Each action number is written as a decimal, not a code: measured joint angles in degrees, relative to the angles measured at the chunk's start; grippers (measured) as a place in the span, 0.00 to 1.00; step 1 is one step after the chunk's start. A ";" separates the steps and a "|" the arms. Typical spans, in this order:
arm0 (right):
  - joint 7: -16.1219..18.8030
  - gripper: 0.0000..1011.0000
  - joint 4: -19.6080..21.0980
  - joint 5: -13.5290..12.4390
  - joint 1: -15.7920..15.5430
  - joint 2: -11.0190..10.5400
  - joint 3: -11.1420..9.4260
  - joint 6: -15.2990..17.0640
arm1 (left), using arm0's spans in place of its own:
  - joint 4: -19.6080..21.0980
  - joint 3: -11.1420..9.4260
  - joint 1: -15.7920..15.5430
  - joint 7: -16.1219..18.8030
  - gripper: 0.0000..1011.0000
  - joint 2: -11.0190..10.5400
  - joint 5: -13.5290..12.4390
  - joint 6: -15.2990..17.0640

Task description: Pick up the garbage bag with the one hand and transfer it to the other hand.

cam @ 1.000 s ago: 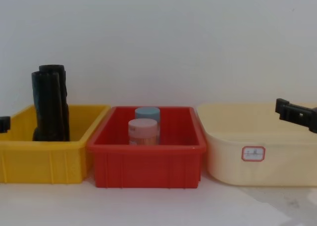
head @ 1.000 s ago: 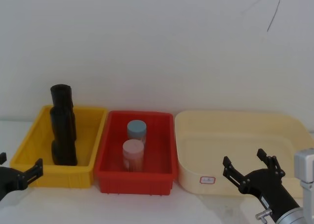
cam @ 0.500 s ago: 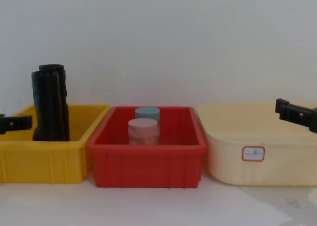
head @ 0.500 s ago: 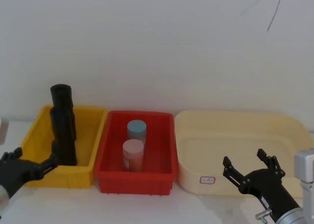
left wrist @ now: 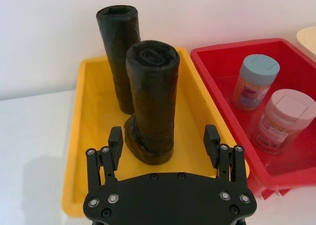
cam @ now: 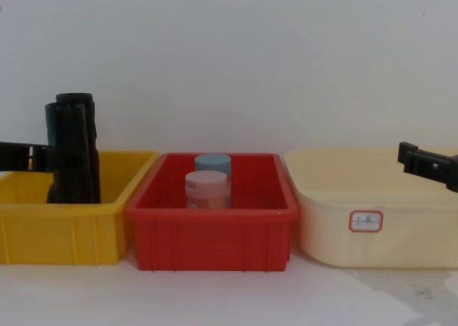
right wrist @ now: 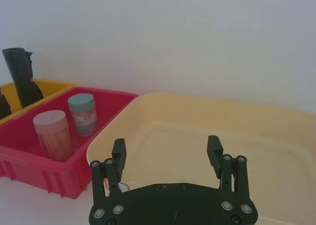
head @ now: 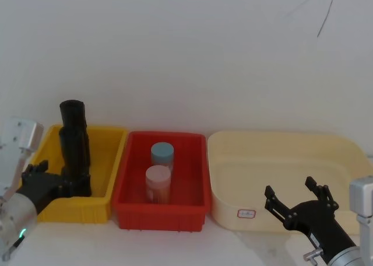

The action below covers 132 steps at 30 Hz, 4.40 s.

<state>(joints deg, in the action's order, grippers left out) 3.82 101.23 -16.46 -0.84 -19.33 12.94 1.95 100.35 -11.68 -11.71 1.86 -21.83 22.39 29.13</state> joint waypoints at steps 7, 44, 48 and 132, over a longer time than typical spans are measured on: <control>0.00 0.99 0.00 0.00 0.00 0.00 0.00 0.00 | -1.65 -1.48 -2.99 1.20 0.99 1.01 -1.64 2.26; 0.00 0.99 0.00 0.00 0.00 0.00 0.00 0.00 | -9.30 -1.74 -8.45 3.17 0.99 4.23 -4.73 5.25; 0.00 0.99 0.00 0.00 0.00 0.00 0.00 0.00 | -9.49 -1.65 -8.46 2.99 0.99 4.34 -4.70 5.15; 0.00 0.99 0.00 0.00 0.00 0.00 0.00 0.00 | -29.96 -3.56 -19.56 -7.28 0.56 8.59 -5.24 -3.24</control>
<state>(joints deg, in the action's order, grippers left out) 3.83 101.23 -16.46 -0.84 -19.33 12.94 1.95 70.39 -15.24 -31.26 -5.42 -13.24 17.15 25.88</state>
